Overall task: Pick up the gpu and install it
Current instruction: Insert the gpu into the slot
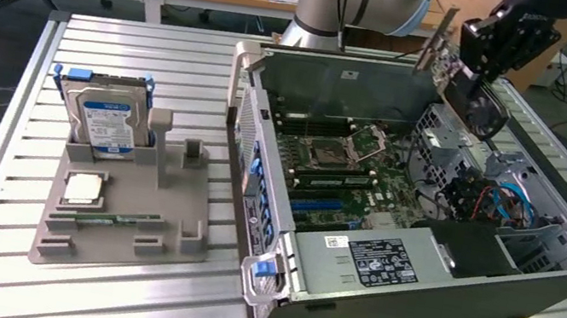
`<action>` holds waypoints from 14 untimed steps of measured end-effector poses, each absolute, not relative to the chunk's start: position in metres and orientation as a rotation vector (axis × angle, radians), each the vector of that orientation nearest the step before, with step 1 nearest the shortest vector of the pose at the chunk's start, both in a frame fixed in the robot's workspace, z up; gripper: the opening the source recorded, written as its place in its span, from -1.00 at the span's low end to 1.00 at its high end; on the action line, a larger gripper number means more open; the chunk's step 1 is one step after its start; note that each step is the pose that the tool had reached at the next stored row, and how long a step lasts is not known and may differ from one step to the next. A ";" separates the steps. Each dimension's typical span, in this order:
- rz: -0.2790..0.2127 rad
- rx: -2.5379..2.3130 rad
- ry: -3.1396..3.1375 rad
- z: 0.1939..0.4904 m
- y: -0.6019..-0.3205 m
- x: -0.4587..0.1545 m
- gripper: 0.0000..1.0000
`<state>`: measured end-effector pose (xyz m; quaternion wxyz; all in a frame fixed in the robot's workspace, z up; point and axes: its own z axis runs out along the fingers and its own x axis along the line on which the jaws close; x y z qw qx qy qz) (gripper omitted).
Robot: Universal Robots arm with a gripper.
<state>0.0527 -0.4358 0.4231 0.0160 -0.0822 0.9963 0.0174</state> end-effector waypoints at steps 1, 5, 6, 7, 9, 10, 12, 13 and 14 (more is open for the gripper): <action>0.055 -0.283 3.096 0.423 -0.436 0.053 -0.47; 0.056 -0.395 3.085 0.422 -0.436 0.053 -0.47; 0.057 -0.425 3.082 0.422 -0.436 0.053 -0.47; 0.058 -0.453 3.078 0.422 -0.436 0.053 -0.47; 0.058 -0.508 3.070 0.421 -0.436 0.053 -0.47; 0.059 -0.536 3.066 0.421 -0.436 0.053 -0.47; 0.059 -0.591 3.056 0.421 -0.436 0.053 -0.47; 0.060 -0.620 3.051 0.421 -0.436 0.053 -0.47; 0.060 -0.648 3.045 0.420 -0.436 0.053 -0.47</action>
